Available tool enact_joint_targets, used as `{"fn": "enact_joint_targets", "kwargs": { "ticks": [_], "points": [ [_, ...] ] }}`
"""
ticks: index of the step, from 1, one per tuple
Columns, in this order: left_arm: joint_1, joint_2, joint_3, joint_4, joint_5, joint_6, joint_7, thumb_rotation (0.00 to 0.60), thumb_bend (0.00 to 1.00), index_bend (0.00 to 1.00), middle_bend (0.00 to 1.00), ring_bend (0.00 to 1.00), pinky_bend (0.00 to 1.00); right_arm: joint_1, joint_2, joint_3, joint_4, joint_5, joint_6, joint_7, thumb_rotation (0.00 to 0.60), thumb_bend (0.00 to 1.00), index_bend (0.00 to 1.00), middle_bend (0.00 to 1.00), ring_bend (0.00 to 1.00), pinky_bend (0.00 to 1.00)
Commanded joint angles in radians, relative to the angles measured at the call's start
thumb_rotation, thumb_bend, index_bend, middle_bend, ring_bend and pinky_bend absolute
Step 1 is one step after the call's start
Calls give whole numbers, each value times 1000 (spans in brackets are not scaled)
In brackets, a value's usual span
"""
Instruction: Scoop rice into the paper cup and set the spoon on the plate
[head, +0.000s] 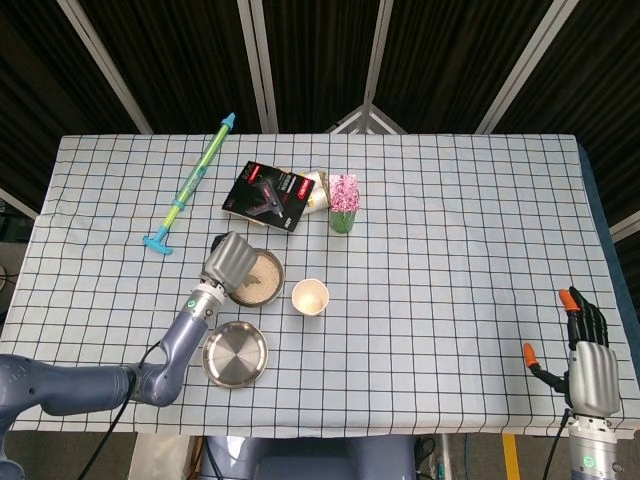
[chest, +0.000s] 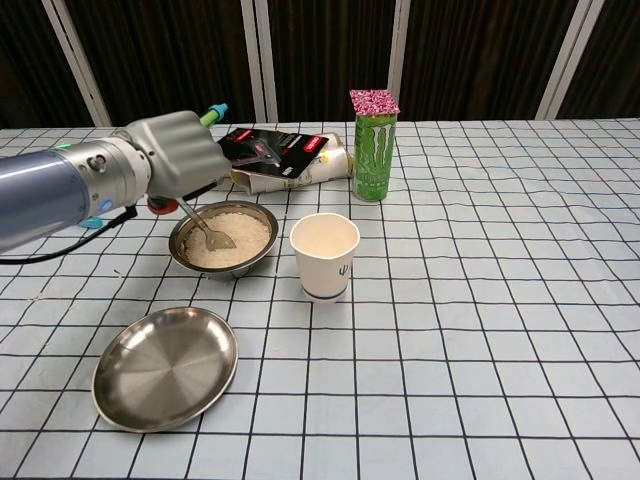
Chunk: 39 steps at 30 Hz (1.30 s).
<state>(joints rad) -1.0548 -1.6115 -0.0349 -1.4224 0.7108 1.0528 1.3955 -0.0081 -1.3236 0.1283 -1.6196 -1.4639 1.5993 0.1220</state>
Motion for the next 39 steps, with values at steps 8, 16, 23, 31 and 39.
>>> {"fn": "enact_joint_targets", "kwargs": {
  "ticks": [8, 16, 23, 31, 39],
  "points": [
    [-4, -30, -52, -16, -147, -5, -27, 600, 491, 700, 967, 1000, 1000, 0, -1, 1, 4, -8, 9, -6, 600, 383, 17, 0, 0, 0],
    [-9, -34, -76, -44, -208, 11, -56, 600, 491, 701, 967, 1000, 1000, -3, -3, 0, 3, -9, 14, -4, 600, 384, 17, 0, 0, 0],
    [-7, -2, -86, -84, -234, 29, -85, 600, 491, 700, 967, 1000, 1000, -1, -4, 0, 4, -8, 11, -7, 600, 384, 17, 0, 0, 0],
    [3, 31, -94, -106, -254, 35, -138, 600, 491, 700, 967, 1000, 1000, -1, -4, 0, 3, -3, 8, -5, 600, 383, 17, 0, 0, 0],
    [21, 61, -134, -126, -296, 20, -241, 600, 491, 700, 967, 1000, 1000, -3, -5, 0, 4, -2, 9, -3, 600, 383, 17, 0, 0, 0]
  ]
}}
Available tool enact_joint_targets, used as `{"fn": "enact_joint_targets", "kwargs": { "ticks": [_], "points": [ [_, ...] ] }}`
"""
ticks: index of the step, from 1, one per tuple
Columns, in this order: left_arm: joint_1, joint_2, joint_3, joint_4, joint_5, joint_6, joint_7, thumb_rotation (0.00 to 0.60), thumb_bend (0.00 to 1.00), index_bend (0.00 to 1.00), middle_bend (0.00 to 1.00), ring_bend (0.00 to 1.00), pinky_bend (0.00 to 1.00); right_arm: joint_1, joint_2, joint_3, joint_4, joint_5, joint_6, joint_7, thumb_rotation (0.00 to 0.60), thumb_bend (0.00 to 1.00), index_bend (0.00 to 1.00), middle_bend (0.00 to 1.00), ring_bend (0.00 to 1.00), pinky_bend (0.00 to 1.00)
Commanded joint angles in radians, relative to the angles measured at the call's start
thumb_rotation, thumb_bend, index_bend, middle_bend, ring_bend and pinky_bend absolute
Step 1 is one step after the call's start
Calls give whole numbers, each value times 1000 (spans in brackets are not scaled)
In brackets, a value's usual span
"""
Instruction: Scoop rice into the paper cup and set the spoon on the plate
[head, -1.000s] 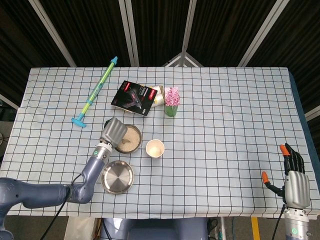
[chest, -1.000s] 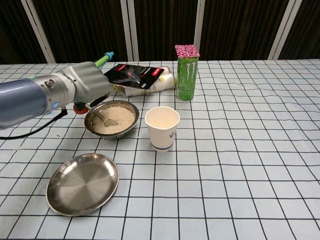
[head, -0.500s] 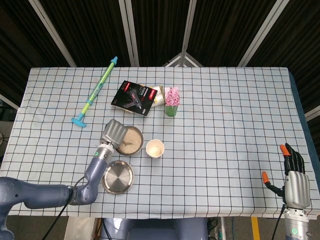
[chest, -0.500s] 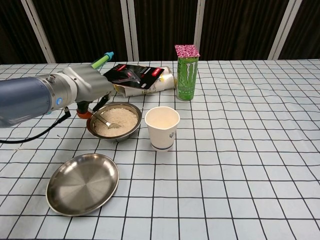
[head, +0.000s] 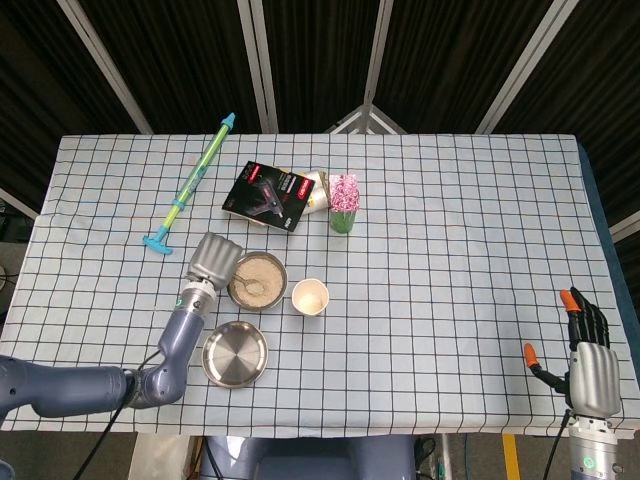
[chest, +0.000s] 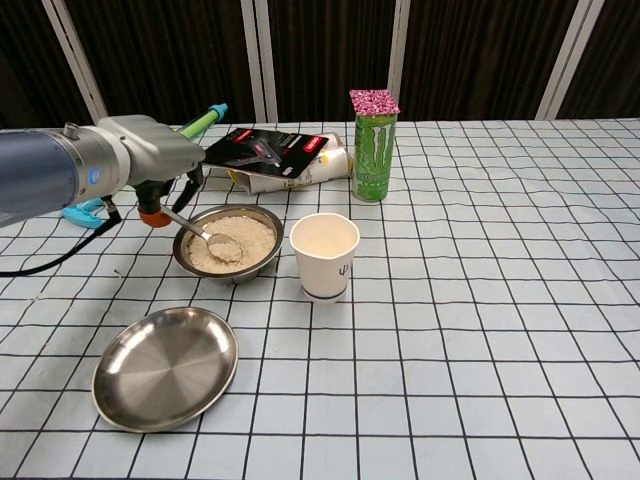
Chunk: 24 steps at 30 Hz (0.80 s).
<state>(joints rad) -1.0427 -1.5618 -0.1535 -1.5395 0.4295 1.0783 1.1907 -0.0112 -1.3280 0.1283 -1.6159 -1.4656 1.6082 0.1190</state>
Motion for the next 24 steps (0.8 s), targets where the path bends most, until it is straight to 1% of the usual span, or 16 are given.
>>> {"fn": "enact_joint_targets", "kwargs": {
  "ticks": [1, 10, 16, 24],
  "points": [
    [12, 15, -18, -12, -17, -7, -47, 600, 491, 700, 967, 1000, 1000, 0, 0, 0, 0, 0, 0, 0, 600, 383, 17, 0, 0, 0],
    [31, 50, -20, -33, -12, -8, -120, 600, 491, 700, 967, 1000, 1000, 0, -2, 1, -1, 4, -2, 2, 600, 383, 17, 0, 0, 0],
    [37, 74, -20, -59, 14, 10, -158, 600, 491, 700, 967, 1000, 1000, 1, -3, 2, -4, 8, -4, -4, 600, 383, 17, 0, 0, 0],
    [25, 88, -18, -84, 9, 27, -168, 600, 491, 700, 967, 1000, 1000, -3, -3, 2, -12, 14, -4, -5, 600, 383, 17, 0, 0, 0]
  ]
}}
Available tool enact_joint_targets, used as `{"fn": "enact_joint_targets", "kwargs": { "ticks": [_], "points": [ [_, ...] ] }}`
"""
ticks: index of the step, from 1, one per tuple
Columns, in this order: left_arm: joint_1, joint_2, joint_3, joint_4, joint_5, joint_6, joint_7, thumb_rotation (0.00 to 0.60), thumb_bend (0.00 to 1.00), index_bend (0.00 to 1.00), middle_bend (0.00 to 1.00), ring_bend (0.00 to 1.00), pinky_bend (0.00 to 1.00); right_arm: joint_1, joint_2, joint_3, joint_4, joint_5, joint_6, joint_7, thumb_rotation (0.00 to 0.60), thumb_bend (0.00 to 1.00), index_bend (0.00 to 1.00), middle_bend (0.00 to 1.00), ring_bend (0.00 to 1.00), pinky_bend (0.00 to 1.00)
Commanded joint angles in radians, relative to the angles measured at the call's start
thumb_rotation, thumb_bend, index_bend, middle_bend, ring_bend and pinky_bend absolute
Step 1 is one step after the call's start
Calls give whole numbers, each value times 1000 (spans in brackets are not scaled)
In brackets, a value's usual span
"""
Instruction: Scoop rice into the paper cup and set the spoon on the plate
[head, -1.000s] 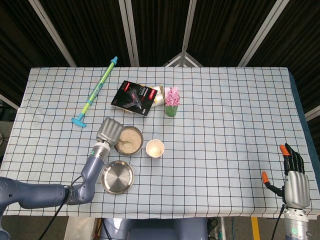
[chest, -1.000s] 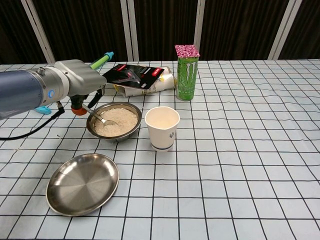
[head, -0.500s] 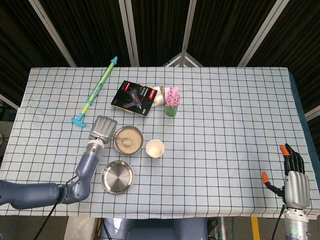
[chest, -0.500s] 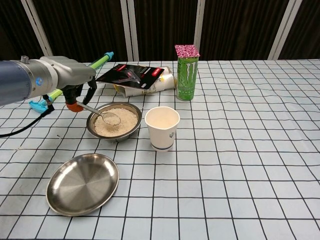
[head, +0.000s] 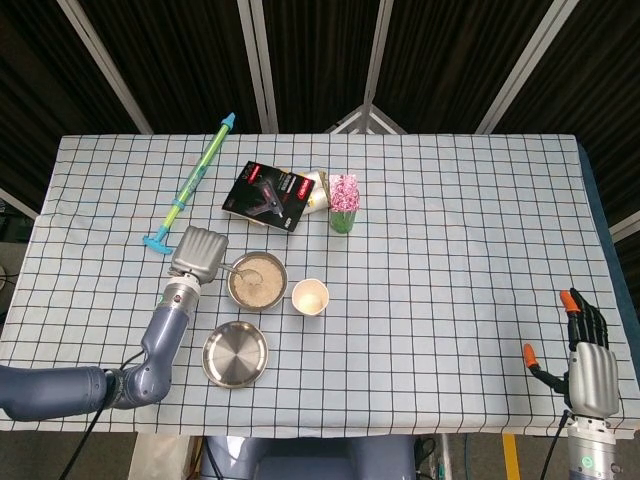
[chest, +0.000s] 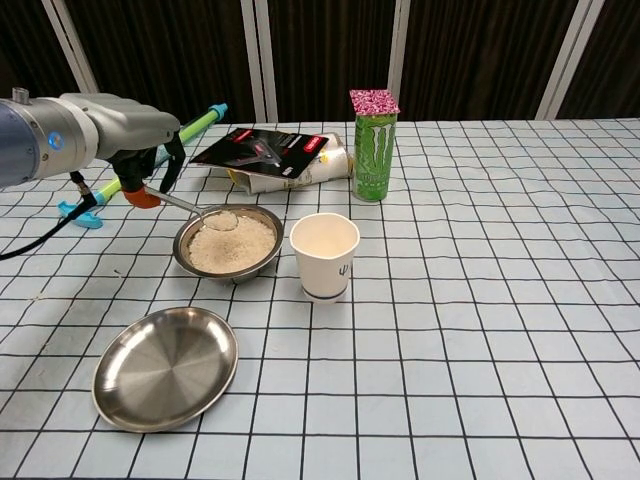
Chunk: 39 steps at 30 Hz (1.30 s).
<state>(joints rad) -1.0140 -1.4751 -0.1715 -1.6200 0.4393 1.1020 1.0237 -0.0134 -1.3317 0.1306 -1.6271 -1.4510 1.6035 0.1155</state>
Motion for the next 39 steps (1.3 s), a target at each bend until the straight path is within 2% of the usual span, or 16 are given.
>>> {"fn": "enact_joint_targets", "kwargs": {
  "ticks": [1, 29, 39],
  "points": [
    [-7, 2, -1, -7, -2, 7, 1, 600, 491, 700, 967, 1000, 1000, 0, 1, -1, -2, 1, -1, -1, 600, 383, 17, 0, 0, 0],
    [-137, -30, -67, -99, -60, 87, 102, 600, 491, 700, 967, 1000, 1000, 0, 3, 1, -8, 4, -7, 8, 600, 383, 17, 0, 0, 0],
    [-187, -73, -50, -99, -51, 104, 158, 600, 491, 700, 967, 1000, 1000, 0, -2, 5, -2, -2, 3, 13, 600, 383, 17, 0, 0, 0]
  ]
}}
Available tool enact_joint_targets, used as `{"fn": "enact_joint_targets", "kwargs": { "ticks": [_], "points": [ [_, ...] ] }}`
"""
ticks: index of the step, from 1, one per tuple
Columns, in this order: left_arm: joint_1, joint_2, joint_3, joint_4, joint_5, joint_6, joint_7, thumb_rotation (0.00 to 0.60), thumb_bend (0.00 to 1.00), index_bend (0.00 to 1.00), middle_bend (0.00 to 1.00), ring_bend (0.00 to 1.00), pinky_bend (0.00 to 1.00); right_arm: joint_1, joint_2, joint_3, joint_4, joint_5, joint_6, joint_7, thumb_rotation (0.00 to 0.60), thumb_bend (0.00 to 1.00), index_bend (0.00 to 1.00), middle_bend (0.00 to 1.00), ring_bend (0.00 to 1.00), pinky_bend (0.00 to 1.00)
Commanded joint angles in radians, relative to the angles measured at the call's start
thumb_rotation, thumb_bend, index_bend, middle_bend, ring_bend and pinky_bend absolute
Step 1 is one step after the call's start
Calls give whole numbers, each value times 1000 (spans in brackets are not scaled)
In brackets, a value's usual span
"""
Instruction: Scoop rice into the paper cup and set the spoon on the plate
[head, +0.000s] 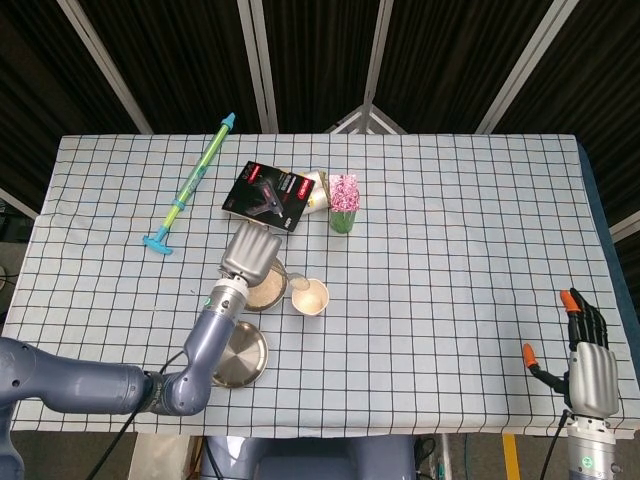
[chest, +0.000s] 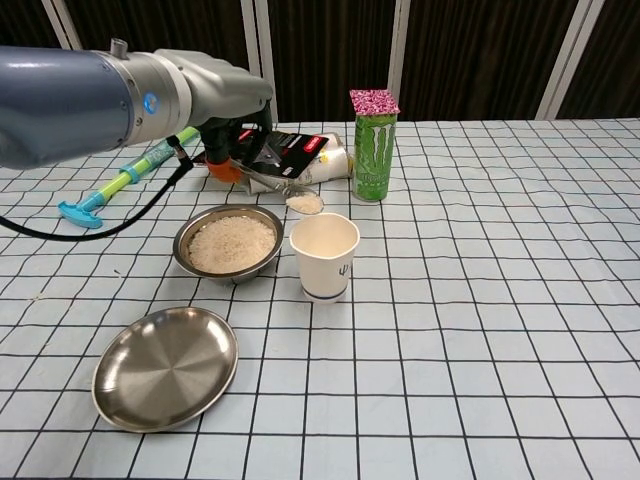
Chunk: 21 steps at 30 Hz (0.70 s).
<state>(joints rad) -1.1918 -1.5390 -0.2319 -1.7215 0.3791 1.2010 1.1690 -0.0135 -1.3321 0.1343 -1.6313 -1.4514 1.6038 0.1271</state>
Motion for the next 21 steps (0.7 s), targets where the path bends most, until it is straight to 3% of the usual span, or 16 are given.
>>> {"fn": "enact_joint_targets", "kwargs": {
  "ticks": [1, 8, 16, 21],
  "points": [
    [-13, -14, 17, 5, 16, 6, 19, 600, 491, 700, 967, 1000, 1000, 1, -3, 2, 4, -2, 2, 3, 600, 383, 17, 0, 0, 0],
    [-33, -33, 91, 38, 119, 20, 76, 600, 491, 700, 967, 1000, 1000, -1, -9, 4, 10, -5, 11, 8, 600, 383, 17, 0, 0, 0],
    [-40, -33, 199, 119, 346, 6, 107, 600, 492, 700, 967, 1000, 1000, 0, -22, 12, 21, -8, 21, 27, 600, 383, 17, 0, 0, 0],
    [-36, -44, 231, 161, 459, -9, 91, 600, 492, 700, 967, 1000, 1000, 2, -27, 14, 28, -11, 25, 30, 600, 384, 17, 0, 0, 0]
  ]
}}
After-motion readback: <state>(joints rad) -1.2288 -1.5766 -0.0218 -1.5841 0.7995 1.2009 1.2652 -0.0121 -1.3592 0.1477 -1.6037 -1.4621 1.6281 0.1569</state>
